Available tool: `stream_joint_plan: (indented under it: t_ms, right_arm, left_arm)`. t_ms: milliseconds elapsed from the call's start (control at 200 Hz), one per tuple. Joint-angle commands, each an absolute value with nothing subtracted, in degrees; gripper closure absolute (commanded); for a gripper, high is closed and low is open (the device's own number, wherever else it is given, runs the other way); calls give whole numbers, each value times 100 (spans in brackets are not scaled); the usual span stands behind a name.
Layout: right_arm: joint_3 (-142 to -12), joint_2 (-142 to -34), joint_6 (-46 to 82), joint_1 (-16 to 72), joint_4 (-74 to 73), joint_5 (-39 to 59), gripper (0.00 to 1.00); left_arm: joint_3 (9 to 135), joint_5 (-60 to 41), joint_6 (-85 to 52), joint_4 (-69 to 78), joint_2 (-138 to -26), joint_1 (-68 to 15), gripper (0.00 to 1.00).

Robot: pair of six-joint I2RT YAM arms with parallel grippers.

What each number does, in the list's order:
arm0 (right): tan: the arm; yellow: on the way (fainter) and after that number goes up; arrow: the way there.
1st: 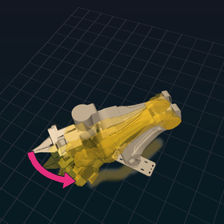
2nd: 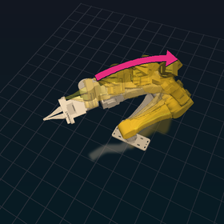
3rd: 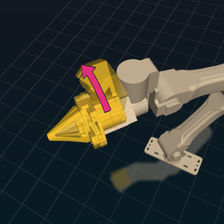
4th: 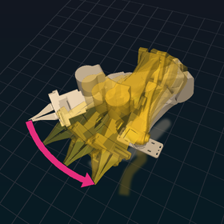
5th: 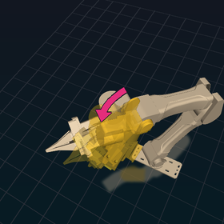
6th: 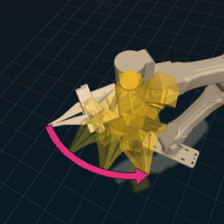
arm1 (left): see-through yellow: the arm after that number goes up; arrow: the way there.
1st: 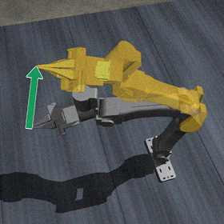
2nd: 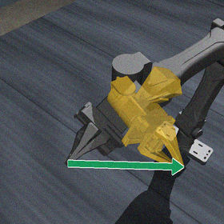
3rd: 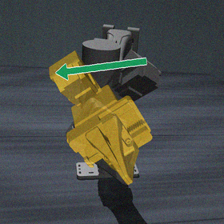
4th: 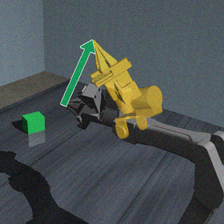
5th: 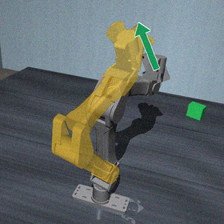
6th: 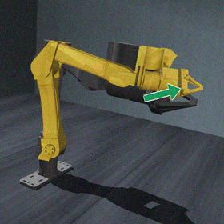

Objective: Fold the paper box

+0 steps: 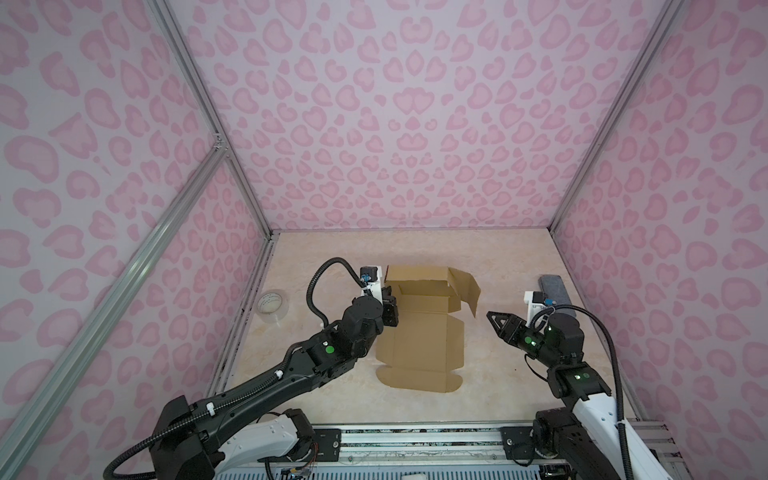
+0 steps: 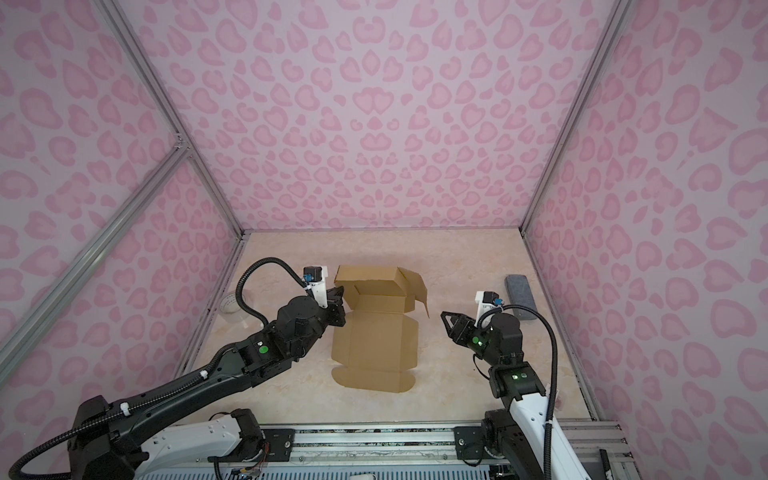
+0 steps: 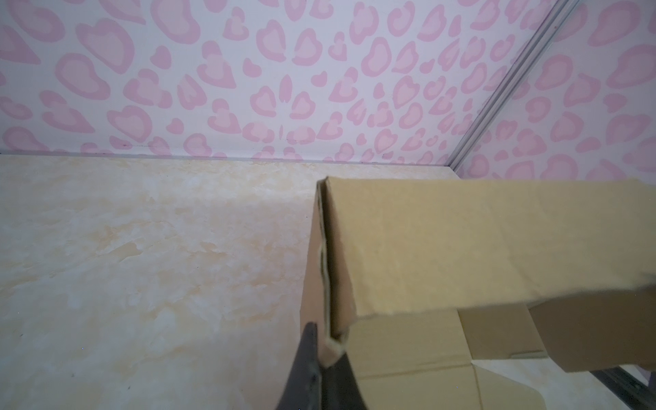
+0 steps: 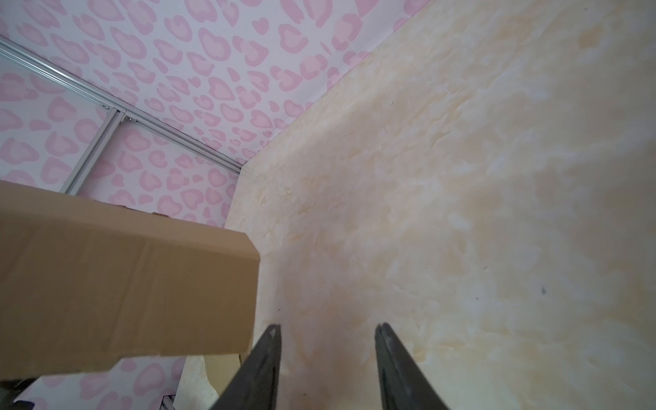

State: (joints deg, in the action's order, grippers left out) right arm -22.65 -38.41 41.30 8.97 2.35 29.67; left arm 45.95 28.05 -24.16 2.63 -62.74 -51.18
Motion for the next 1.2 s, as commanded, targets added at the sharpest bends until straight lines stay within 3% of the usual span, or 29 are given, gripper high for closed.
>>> stream_joint_plan:
  t_ms: [0, 690, 1195]
  right_arm:
    - [-2327, -4122, 3958, 1068, -480, 3171, 53]
    - [-2277, -4372, 3242, 2540, -642, 2459, 52]
    - [-2421, -5009, 2701, 3091, -794, 1608, 52]
  left_arm:
    - [4635, 2555, -2405, 264, -6311, -5115, 98]
    - [4680, 2285, -2487, 172, -6780, -5115, 98]
    - [4465, 2301, -2417, 463, -7101, -5115, 98]
